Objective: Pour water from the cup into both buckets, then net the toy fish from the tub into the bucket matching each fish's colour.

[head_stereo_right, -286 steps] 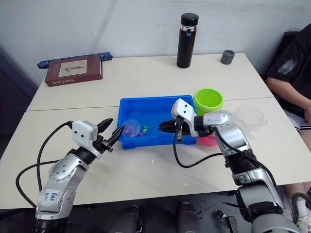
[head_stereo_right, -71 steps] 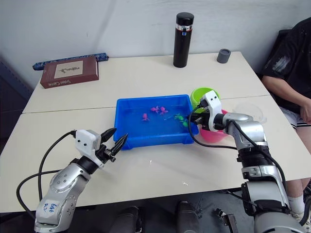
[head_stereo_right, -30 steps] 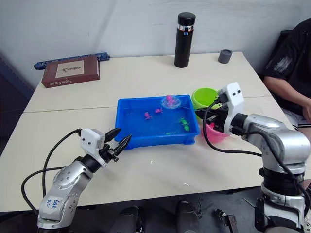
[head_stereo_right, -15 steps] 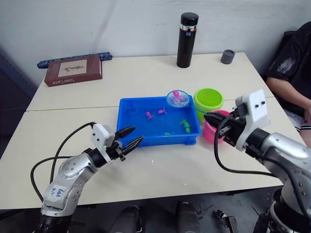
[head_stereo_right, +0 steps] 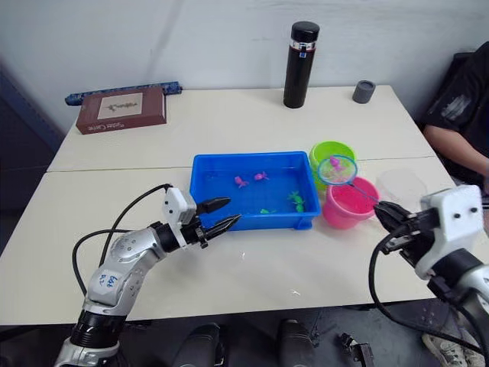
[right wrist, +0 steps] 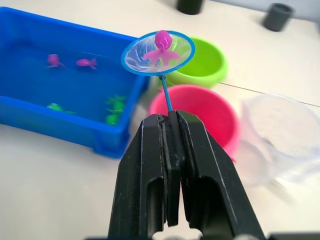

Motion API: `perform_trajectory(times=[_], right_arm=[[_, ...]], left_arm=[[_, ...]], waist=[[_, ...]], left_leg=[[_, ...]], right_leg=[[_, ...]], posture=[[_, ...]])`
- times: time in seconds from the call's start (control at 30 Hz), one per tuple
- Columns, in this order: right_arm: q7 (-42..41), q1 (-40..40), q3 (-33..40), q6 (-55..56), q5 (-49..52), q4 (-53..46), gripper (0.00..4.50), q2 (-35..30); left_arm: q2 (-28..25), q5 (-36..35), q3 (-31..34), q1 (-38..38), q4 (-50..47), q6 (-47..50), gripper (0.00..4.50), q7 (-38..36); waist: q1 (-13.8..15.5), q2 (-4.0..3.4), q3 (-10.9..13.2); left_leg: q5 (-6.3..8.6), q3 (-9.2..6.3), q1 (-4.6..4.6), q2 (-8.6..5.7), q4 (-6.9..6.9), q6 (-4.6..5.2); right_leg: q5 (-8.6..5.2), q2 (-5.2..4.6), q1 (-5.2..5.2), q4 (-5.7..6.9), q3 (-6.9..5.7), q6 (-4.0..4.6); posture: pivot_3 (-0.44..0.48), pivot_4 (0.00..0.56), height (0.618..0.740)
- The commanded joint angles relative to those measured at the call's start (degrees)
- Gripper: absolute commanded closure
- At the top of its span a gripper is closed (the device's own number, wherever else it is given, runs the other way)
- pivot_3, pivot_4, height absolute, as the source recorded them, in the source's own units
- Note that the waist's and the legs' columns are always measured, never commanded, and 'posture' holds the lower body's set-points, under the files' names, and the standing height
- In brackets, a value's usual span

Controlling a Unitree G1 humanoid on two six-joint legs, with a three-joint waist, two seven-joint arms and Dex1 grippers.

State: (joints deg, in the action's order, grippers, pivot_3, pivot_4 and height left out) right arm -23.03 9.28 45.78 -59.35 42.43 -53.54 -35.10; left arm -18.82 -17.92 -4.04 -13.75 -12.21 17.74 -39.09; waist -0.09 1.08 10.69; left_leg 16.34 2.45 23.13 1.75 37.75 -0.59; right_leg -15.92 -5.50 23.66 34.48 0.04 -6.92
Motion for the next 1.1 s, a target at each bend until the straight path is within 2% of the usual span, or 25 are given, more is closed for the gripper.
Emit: perform_trajectory(times=[0.03,0.2,0.47,0.93,1.1], right_arm=[[0.0,3.3,1.2,6.5,-4.6,-1.8,4.5,-0.5],[-1.2,10.1,-1.9,15.1,-12.5,0.1,4.5,-0.2],[-3.2,15.1,-7.2,28.2,-24.7,5.2,4.5,-1.2],[-3.2,15.2,-13.1,47.0,-44.4,15.6,4.5,-4.8],[-3.5,15.9,-12.9,51.6,-47.5,17.8,4.5,-4.7]], left_arm=[[0.1,-0.7,-0.4,-1.2,0.2,-1.7,1.83,-1.2],[0.2,-0.5,-0.8,-2.0,1.3,-2.1,1.83,-1.7],[0.1,-0.4,-0.8,-1.9,1.1,-2.0,1.83,-1.4],[-0.4,-0.4,-0.3,-0.4,-0.6,-1.5,1.83,-0.1],[-0.5,-0.3,-0.3,0.0,-1.0,-1.4,1.83,0.3]], waist=[[0.0,0.0,0.0],[0.1,-0.01,0.0],[0.1,-0.01,0.0],[0.1,-0.01,0.0],[0.1,-0.01,0.0]], left_leg=[[0.0,0.0,0.0,0.0,0.0,0.0],[-0.01,-0.02,-0.04,0.0,0.0,0.01],[-0.01,-0.02,-0.06,-0.03,0.01,0.02],[-0.01,0.0,-0.09,-0.06,0.02,0.01],[-0.02,0.0,-0.12,-0.06,0.02,0.01]], right_leg=[[0.0,0.0,0.0,0.0,0.0,0.0],[0.0,0.02,-0.04,0.01,-0.01,0.0],[0.0,0.01,-0.09,-0.04,0.01,0.01],[0.01,0.0,-0.11,-0.01,0.02,-0.01],[0.01,0.01,-0.12,0.01,0.02,-0.02]], posture=[[0.0,0.15,0.74],[0.0,0.15,0.74],[0.0,0.15,0.74],[0.0,0.15,0.74],[0.0,0.15,0.74]])
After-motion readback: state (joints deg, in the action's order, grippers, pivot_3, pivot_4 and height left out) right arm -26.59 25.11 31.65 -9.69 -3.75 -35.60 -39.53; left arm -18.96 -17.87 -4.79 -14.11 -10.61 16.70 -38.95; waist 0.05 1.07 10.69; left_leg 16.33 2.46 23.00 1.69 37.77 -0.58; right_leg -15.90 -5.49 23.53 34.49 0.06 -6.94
